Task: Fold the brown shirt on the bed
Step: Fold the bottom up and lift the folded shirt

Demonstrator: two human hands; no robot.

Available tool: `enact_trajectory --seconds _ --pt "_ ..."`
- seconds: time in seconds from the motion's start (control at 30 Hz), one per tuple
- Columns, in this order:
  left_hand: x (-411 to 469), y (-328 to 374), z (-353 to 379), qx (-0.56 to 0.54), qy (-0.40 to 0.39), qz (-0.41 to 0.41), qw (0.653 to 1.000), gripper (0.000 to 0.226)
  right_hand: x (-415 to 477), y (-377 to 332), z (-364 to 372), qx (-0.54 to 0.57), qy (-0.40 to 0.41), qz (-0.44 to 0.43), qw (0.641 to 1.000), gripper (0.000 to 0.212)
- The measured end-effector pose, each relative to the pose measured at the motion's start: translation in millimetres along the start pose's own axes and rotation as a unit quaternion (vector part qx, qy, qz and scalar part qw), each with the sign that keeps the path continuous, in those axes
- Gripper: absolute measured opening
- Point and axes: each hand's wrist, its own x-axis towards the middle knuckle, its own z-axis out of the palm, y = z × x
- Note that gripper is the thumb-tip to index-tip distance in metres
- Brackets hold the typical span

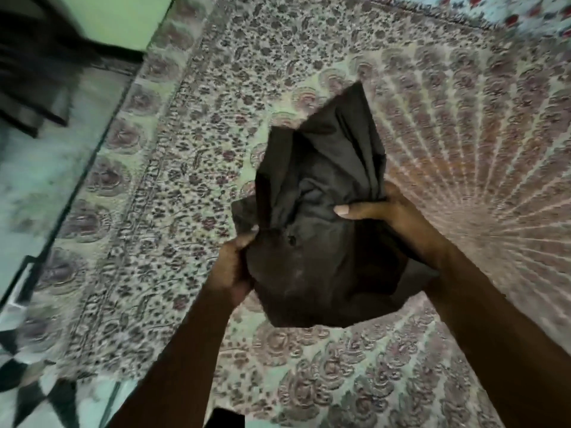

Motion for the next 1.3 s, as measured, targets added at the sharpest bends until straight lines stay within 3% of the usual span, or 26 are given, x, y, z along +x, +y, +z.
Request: enact_trajectory --seconds 0.13,0.23,0.4,0.5,0.6,0.67,0.73,0.9,1.0,1.1,1.3 --pt "-38 66 -78 0.153 0.047 0.029 0.987 0.025 7 31 64 0.023 0.046 0.017 0.999 0.037" --pt "-52 111 -134 0.262 0.128 0.106 0.951 0.015 21 65 106 0.036 0.088 0.041 0.995 0.036" --pt "-62 167 -176 0.441 0.213 0.206 0.847 0.009 43 133 156 0.072 0.116 0.078 0.988 0.039" --pt "-58 180 -183 0.567 0.234 0.242 0.752 0.031 55 162 173 0.102 0.126 0.096 0.982 0.045" --pt "-43 188 -199 0.659 0.229 0.212 0.684 0.043 73 175 186 0.107 0.142 0.1 0.979 0.042" --pt "-29 193 -218 0.688 0.226 0.187 0.663 0.054 87 187 193 0.096 0.139 0.101 0.98 0.035" --pt "-15 193 -239 0.681 0.234 0.173 0.672 0.06 100 202 198 0.094 0.141 0.108 0.98 0.028" --pt "-17 178 -292 0.581 0.226 0.151 0.767 0.059 106 234 204 0.05 0.251 0.15 0.955 0.032" --pt "-34 172 -314 0.531 0.169 0.14 0.819 0.065 86 235 212 -0.117 0.264 0.16 0.944 0.046" --pt "-45 169 -329 0.57 0.138 0.1 0.804 0.089 59 251 224 -0.217 0.264 0.193 0.92 0.057" --pt "-49 180 -334 0.635 0.144 0.138 0.746 0.075 28 282 252 -0.165 0.274 0.22 0.922 0.043"
